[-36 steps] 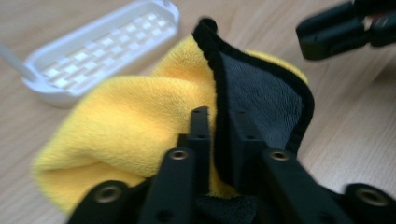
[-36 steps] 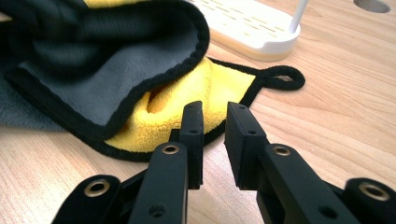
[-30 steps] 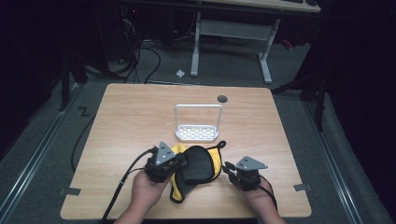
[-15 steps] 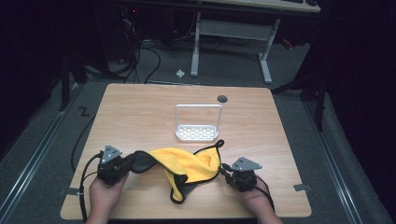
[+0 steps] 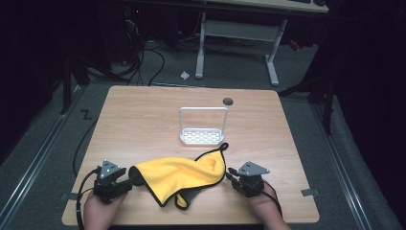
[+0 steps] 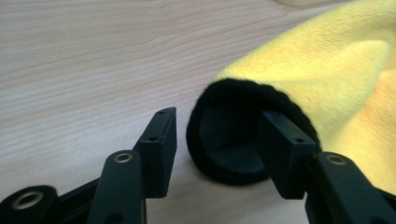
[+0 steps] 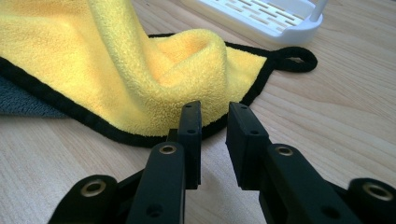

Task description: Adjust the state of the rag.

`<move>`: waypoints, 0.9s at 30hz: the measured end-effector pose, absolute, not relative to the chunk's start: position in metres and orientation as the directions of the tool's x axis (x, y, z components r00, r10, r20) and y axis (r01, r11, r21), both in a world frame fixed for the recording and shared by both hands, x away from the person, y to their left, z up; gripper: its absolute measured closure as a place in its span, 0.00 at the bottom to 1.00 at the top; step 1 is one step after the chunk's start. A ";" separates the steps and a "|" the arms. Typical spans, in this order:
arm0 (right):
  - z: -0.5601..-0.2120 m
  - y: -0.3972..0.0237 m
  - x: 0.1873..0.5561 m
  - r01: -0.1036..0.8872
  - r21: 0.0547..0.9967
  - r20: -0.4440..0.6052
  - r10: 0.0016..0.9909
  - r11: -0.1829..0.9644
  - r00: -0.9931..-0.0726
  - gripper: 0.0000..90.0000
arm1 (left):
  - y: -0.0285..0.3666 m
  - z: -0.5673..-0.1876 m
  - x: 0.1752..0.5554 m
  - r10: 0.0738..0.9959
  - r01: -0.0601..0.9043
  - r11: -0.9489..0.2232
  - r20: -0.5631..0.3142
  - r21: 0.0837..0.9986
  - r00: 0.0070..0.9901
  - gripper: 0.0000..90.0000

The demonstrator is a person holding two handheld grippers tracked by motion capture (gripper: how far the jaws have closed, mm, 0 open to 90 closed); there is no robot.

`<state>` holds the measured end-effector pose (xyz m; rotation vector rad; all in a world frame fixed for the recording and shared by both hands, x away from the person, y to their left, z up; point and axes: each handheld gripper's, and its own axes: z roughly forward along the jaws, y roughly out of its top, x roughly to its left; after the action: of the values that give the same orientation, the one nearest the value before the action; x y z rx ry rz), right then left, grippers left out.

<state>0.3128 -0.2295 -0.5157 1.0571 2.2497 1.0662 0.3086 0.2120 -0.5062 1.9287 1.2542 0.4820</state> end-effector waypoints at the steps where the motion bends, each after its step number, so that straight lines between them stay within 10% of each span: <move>1: -0.516 -0.229 0.313 0.453 0.792 -0.056 0.786 0.410 -0.615 0.84 | 0.212 -0.505 0.305 0.890 0.590 -0.215 -0.092 0.778 0.447 0.54; 21: -0.512 -0.185 0.294 0.385 0.792 -0.056 0.684 0.474 -0.727 0.89 | 0.121 -0.512 0.277 0.647 0.485 -0.382 -0.148 0.787 0.748 0.34; 27: -0.514 -0.160 0.288 0.357 0.798 -0.027 0.620 0.486 -0.784 0.76 | 0.118 -0.521 0.283 0.665 0.495 -0.418 -0.115 0.762 0.738 0.72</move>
<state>0.2878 -0.1595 -0.5142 0.8244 2.4250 1.1930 0.2833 0.1177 -0.5211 2.1012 0.8730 0.2581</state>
